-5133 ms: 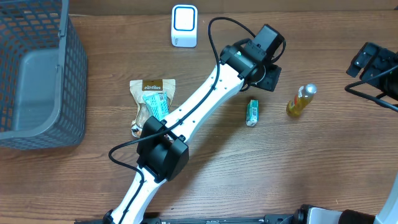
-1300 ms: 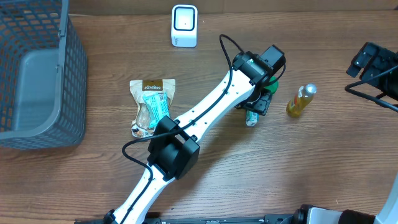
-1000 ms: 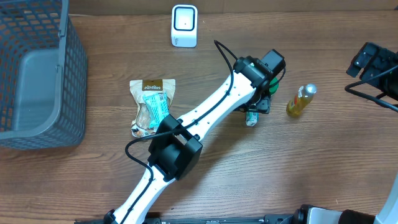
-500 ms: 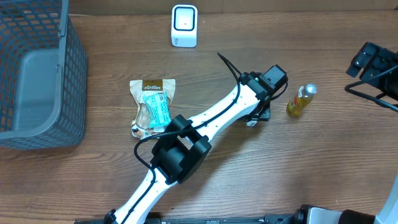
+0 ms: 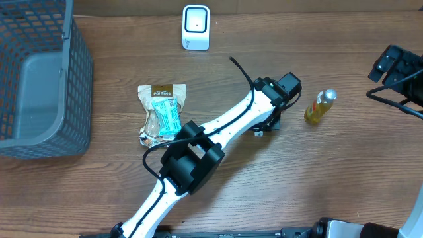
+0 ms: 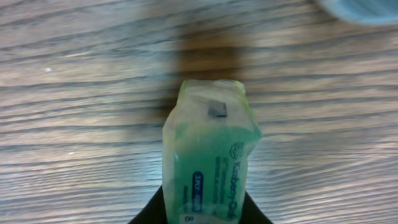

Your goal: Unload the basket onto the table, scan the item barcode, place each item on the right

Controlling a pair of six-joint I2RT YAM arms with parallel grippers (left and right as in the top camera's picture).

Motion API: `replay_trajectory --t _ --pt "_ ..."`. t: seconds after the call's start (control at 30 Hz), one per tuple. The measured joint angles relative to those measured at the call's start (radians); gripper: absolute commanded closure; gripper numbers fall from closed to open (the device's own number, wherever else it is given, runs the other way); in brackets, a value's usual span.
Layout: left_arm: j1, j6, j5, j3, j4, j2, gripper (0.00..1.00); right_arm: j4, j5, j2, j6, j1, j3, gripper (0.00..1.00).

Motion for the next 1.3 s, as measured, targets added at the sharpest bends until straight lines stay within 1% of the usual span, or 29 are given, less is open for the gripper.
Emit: replay_trajectory --t 0.07,0.3,0.47,0.67,0.9,1.13,1.3 --pt "0.013 0.011 0.0 0.0 -0.02 -0.002 0.9 -0.001 0.0 0.0 0.0 0.0 0.0 0.0" --pt "0.108 0.02 -0.003 0.0 -0.103 -0.054 0.91 -0.001 0.0 0.0 0.0 0.0 0.0 0.0" --pt "0.183 0.061 -0.005 0.0 -0.152 -0.159 0.9 0.0 0.0 0.0 0.0 0.0 0.0 0.0" --pt "0.229 0.117 -0.011 0.0 -0.232 -0.285 0.89 0.0 0.0 0.0 0.0 0.0 0.0 0.0" --pt "0.274 0.151 -0.011 0.0 -0.327 -0.31 0.88 0.0 0.0 0.0 0.0 0.0 0.0 0.0" --pt "0.288 0.161 -0.011 -0.006 -0.326 -0.311 0.87 0.0 0.0 0.0 0.0 0.0 0.0 0.0" --pt "0.275 0.16 -0.01 -0.089 -0.254 -0.311 0.87 0.0 0.0 0.0 0.0 0.0 0.0 0.0"
